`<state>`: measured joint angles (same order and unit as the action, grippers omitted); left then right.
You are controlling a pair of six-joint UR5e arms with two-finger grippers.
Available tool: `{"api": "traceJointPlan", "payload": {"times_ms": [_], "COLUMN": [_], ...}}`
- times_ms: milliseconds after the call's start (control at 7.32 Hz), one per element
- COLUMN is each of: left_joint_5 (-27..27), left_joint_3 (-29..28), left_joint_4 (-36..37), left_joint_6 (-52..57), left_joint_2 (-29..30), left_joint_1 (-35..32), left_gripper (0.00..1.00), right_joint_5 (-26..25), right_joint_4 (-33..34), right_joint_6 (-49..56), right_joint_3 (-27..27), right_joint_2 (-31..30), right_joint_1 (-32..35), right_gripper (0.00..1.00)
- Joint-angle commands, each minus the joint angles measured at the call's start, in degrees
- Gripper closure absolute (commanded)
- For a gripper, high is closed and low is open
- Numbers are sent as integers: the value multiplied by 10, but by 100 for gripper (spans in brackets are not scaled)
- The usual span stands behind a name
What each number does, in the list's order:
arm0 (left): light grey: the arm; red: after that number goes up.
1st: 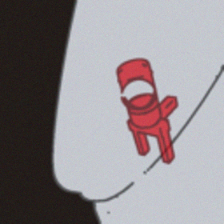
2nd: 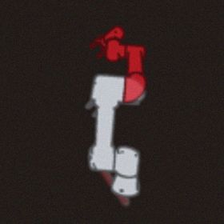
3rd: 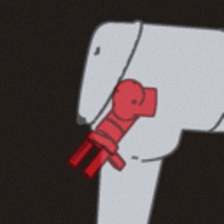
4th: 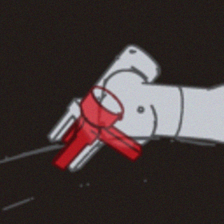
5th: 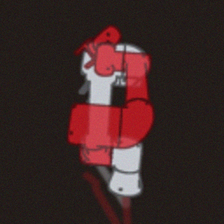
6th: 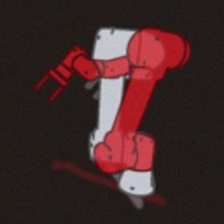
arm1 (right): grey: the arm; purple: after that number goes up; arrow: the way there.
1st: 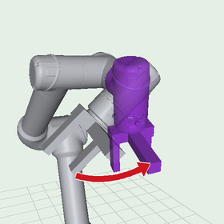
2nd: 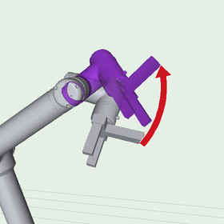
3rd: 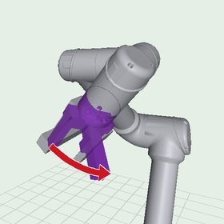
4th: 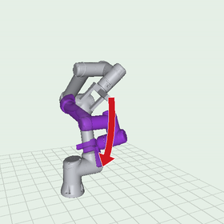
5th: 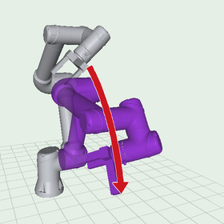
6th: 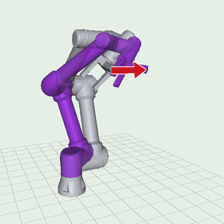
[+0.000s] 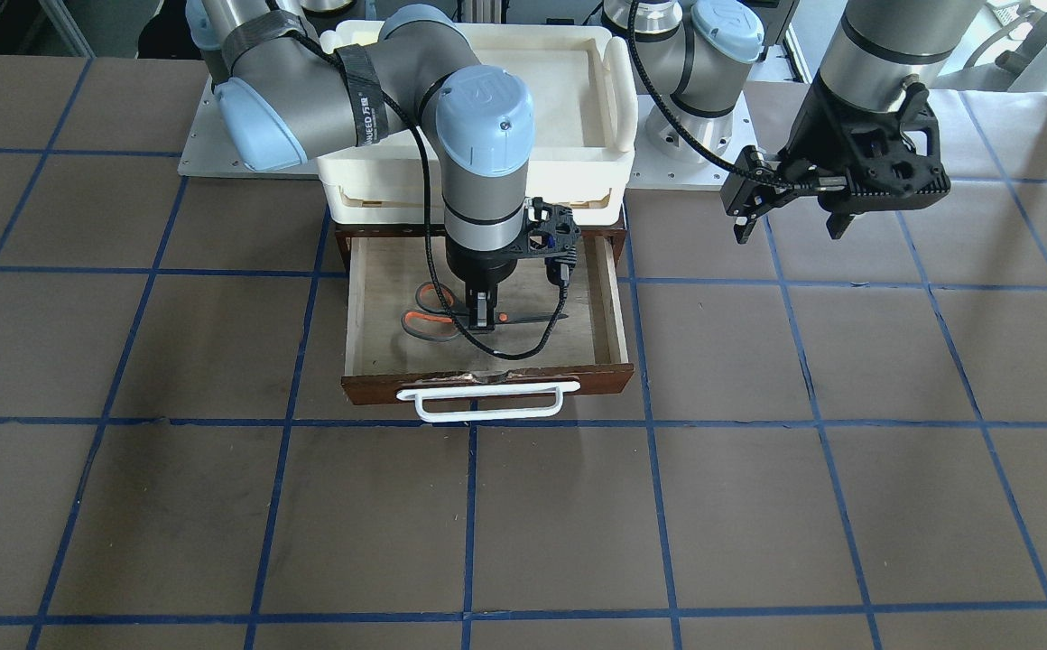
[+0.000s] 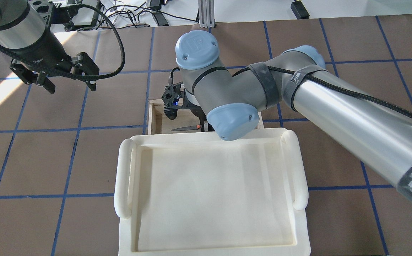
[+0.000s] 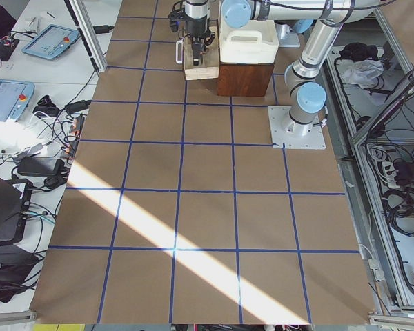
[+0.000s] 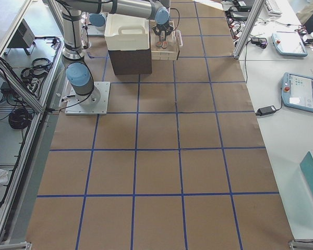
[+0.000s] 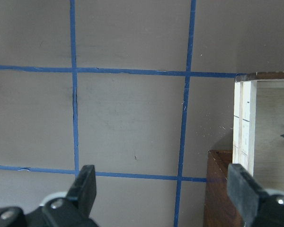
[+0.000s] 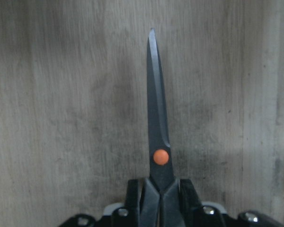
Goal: Put scissors in drawer and close it
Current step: 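Lower the scissors into the drawer and open the right gripper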
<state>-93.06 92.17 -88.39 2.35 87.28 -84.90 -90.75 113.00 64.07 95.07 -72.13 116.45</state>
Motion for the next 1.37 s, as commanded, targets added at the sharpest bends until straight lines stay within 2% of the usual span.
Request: {"api": "traceJointPlan", "payload": {"times_ms": [0,137,1230], "left_joint_5": [2,1,3], "left_joint_3": [-1,-1,-1], "left_joint_4": [3,2,1], "left_joint_6": [-2,-1,-3], "left_joint_2": [0,-2,17], "left_joint_1": [0,1,1], "left_gripper": [0,0,0], "right_joint_5": [1,1,0], "right_joint_4": [5,22,22], "right_joint_6": [0,-1,-5], "right_joint_3": [0,0,4], "right_joint_2": [6,13,20], "right_joint_1": [1,9,12], "right_gripper": [100,100,100]}}
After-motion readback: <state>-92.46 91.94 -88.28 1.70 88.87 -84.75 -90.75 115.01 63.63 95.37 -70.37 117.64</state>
